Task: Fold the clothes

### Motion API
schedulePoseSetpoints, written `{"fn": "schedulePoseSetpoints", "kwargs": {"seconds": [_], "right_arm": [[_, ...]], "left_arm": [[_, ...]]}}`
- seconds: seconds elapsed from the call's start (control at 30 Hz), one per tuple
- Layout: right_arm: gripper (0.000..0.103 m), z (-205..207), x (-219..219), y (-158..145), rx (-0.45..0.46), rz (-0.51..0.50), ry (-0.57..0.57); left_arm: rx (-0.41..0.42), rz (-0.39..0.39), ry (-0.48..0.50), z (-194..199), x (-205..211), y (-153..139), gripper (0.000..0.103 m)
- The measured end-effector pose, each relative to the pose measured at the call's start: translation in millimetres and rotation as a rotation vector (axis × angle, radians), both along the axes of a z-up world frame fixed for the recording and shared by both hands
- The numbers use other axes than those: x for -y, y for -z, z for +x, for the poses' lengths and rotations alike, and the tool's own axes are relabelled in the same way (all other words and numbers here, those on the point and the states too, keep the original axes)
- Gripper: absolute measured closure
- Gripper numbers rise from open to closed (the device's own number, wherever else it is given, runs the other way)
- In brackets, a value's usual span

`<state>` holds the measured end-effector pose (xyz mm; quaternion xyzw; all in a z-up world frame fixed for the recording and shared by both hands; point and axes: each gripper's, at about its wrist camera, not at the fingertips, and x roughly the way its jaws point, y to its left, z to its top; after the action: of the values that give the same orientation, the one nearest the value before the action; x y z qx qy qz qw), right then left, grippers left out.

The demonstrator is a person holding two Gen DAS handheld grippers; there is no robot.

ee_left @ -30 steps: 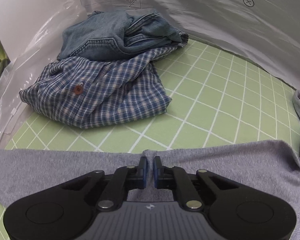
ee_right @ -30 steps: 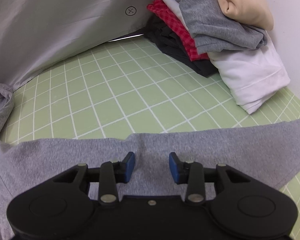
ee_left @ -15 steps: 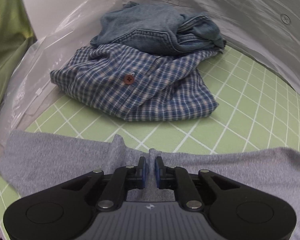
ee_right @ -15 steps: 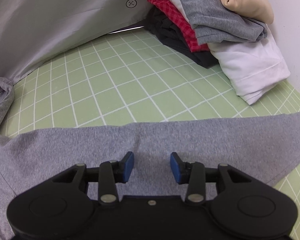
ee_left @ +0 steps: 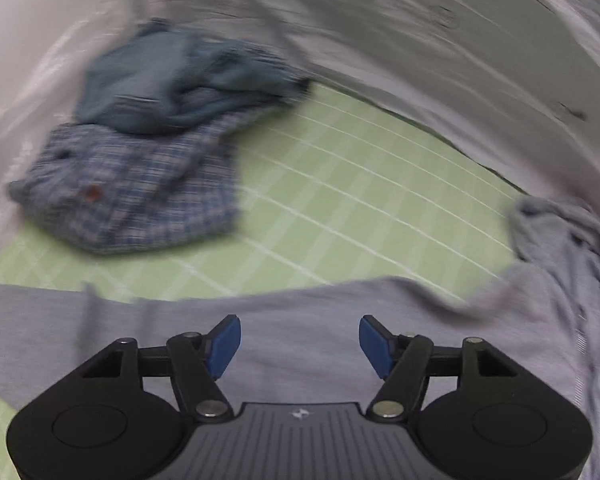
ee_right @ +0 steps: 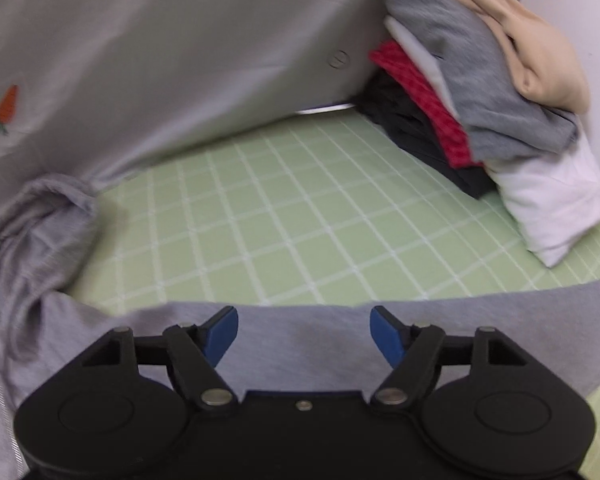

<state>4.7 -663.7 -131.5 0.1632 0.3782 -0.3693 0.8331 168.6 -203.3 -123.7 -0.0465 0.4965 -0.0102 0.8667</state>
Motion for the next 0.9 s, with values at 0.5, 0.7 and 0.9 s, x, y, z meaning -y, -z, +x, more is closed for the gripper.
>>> {"fn": "schedulePoseSetpoints", "kwargs": {"seconds": [0.5, 0.7, 0.9], "right_arm": [[0.028, 40, -52, 22, -0.057, 0.056, -0.150], [0.027, 38, -45, 32, -0.076, 0.080, -0.118], [0.027, 40, -51, 28, -0.069, 0.044, -0.113]], "left_arm": [[0.026, -0.120, 0.196, 34, 107, 36, 0.036], [0.063, -0.137, 0.164, 72, 106, 39, 0.034], [0.061, -0.119, 0.101, 89, 96, 39, 0.034]]}}
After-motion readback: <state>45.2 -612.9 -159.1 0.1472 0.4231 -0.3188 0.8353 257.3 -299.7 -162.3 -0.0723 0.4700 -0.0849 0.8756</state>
